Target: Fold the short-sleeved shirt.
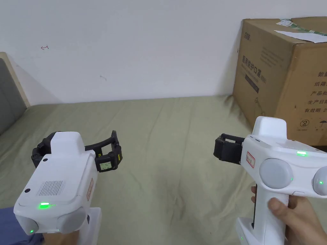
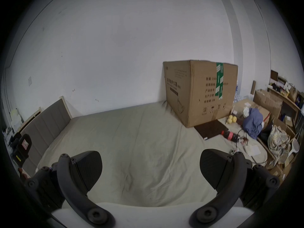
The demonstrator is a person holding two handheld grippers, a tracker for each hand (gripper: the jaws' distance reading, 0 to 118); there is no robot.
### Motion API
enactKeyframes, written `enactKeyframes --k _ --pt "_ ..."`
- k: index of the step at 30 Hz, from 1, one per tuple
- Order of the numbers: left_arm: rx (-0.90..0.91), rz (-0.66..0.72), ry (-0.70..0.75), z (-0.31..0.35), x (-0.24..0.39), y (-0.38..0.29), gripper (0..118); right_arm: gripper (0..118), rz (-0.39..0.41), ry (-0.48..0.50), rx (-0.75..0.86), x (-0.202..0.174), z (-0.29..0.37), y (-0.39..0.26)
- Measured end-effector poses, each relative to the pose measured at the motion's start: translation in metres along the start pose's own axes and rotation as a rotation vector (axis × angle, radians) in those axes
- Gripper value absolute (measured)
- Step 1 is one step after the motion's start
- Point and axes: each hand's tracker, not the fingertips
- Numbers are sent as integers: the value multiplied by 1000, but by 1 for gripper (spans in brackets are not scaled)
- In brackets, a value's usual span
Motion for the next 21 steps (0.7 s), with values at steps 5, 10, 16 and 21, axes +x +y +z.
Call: enactKeyframes --k 5,10,16,21 --pt "6 -1 4 0 -1 0 118 117 72 28 228 -1 10 -10" --pt "12 5 7 0 -1 -1 118 118 128 23 460 -4 20 -24" --pt "18 0 6 0 0 -1 118 118 143 14 465 -5 23 -26" --pt "22 0 6 1 0 -1 118 118 141 15 449 -4 22 -26"
